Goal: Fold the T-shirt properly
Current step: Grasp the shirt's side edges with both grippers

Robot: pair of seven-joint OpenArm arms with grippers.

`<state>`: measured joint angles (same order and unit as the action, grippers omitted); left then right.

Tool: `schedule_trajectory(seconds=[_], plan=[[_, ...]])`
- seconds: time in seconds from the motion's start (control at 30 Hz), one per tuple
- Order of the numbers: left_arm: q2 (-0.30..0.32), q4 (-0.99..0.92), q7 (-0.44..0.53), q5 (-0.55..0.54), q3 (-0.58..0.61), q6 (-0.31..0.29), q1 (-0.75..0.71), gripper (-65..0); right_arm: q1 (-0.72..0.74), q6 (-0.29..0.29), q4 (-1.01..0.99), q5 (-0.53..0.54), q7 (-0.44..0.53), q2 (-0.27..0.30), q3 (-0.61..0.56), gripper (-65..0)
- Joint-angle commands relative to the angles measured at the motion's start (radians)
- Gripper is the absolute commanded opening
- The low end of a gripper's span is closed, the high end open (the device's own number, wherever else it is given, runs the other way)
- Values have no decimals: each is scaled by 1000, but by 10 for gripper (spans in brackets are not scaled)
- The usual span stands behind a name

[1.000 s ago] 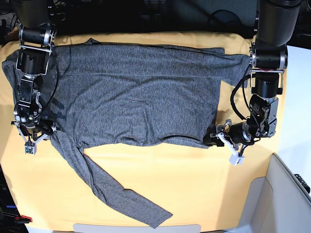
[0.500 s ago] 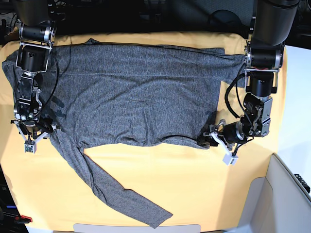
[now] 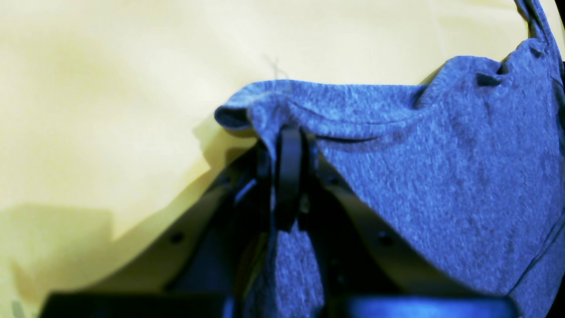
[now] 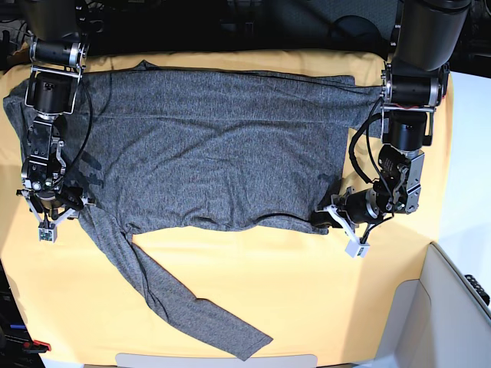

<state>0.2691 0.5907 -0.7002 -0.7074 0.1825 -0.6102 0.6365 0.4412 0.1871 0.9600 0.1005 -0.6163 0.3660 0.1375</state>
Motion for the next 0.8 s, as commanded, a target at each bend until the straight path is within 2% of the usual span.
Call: schedule_trajectory(seconds=[0.0,0.33,0.37,0.5,0.57,0.7,0.77], plan=[[6,8,1,1,1,-4,24,-638,26,-1,21,-6,16,31,0,-363],[6,8,1,1,1,-4,19,-637,0,4,130,-6,11,38,-2,-361],[6,8,1,1,1,-4,13,-637,0,15,135,-3,9,38,-2,-361],[6,8,1,1,1,-4,12,-636,3,116,130,2,9,29,1,-355],[6,8,1,1,1,-4,12,-636,3,144,129,2,6,17,1,-307],[6,8,1,1,1,-4,12,-636,34,225,92,2,-58,9,1,-125],[6,8,1,1,1,-4,12,-636,34,257,78,2,-55,8,3,-84]])
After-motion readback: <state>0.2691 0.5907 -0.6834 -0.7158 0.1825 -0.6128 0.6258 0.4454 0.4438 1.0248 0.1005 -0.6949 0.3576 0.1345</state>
